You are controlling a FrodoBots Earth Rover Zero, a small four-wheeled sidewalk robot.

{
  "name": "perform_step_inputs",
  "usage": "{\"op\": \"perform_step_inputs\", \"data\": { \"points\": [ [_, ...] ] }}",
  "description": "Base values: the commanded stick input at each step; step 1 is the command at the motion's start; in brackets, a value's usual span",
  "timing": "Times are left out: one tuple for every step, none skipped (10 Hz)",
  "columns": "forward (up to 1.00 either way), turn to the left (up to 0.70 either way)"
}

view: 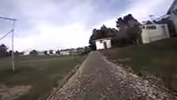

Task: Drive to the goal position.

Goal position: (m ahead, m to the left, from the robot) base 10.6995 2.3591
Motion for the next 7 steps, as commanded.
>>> {"op": "perform_step_inputs", "data": {
  "points": [
    [0.85,-0.02],
    [0.85,0.00],
    [0.85,0.00],
    [0.85,0.00],
    [0.85,0.00],
    [0.85,0.00],
    [0.85,0.00]
  ]
}}
